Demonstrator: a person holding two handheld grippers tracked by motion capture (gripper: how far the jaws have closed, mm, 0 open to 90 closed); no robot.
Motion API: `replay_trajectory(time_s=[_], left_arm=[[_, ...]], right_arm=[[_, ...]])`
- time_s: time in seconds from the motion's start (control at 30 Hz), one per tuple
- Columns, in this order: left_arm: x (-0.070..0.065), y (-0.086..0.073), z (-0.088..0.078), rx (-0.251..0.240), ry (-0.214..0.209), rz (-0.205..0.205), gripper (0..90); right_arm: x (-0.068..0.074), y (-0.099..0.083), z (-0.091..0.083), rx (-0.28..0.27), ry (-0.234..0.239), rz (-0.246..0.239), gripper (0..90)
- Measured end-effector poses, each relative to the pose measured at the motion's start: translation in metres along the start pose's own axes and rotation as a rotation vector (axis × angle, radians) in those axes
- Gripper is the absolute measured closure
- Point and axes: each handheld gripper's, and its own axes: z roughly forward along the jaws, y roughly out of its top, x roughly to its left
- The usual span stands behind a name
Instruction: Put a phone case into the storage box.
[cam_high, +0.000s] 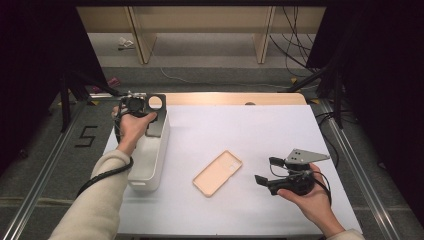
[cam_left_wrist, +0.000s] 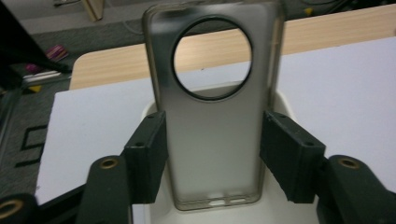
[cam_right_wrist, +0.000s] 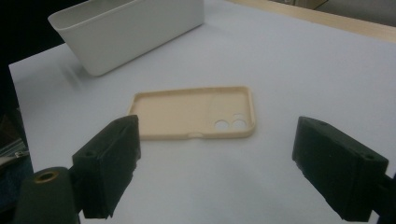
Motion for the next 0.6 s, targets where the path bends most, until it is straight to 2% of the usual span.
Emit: replay_trajectory(time_s=[0.1, 0.23, 0.37, 0.43, 0.6], left_arm=[[0.0, -0.004, -0.009, -0.029, -0.044, -0.011, 36.6], [-0.001, -0.01, -0.024, -0.071, -0.098, -0.001, 28.7], [-0.004, -0.02, -0.038, -0.098, -0.132, 0.013, 16.5], [-0.004, -0.025, -0.044, -0.116, -0.148, 0.03, 15.1], [-0.003, -0.041, -0.057, -0.118, -0.199, 0.057, 8.8]], right_arm=[[0.0, 0.0, 0.0, 0.002, 0.001, 0.001, 16.0], [0.0, 0.0, 0.001, 0.008, 0.004, -0.001, 16.0], [0.001, 0.0, 0.002, 0.01, 0.005, 0.0, 16.0], [0.001, 0.0, 0.002, 0.011, 0.004, 0.0, 16.0], [0.001, 0.0, 0.003, 0.015, 0.005, -0.001, 16.0]])
